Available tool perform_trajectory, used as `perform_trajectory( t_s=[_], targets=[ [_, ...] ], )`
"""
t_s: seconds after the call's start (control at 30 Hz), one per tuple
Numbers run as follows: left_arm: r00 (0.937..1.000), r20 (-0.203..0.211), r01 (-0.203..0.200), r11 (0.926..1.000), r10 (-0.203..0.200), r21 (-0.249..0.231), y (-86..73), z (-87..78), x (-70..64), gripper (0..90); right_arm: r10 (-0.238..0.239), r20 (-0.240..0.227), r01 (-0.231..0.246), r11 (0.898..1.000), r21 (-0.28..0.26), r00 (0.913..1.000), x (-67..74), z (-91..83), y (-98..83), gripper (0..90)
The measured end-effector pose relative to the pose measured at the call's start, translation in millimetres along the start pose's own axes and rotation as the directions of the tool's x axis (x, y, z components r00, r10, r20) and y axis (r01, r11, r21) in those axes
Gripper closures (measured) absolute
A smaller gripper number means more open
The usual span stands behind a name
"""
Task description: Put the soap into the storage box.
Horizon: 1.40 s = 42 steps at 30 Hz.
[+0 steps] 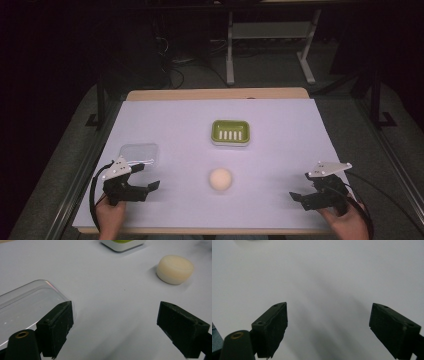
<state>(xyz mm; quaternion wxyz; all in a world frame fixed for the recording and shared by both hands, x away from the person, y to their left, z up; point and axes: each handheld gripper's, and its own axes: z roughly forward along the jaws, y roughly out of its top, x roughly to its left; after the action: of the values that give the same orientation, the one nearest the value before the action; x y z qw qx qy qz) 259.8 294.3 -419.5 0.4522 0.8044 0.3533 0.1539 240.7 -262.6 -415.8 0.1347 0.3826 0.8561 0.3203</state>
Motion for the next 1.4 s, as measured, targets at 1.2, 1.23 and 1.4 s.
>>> perform_trajectory(
  t_s=[1.2,1.23,1.4],
  targets=[
    [1.0000,0.001,0.005,0.9999,-0.005,-0.014,-1.5,-2.8,0.1,12.9,-0.156,-0.116,0.165,0.983,0.079,0.9810,29.0,26.9,64.0,17.3],
    [1.0000,0.001,0.005,0.9999,-0.005,-0.015,-1.5,-2.7,0.2,12.9,-0.157,-0.116,0.167,0.983,0.075,0.9807,29.3,27.1,65.2,17.2],
    [1.0000,-0.002,0.009,0.9998,-0.010,-0.016,-1.6,-3.3,0.1,12.9,-0.163,-0.114,0.170,0.984,0.055,0.9800,29.9,27.1,71.7,16.5]
  ],
)
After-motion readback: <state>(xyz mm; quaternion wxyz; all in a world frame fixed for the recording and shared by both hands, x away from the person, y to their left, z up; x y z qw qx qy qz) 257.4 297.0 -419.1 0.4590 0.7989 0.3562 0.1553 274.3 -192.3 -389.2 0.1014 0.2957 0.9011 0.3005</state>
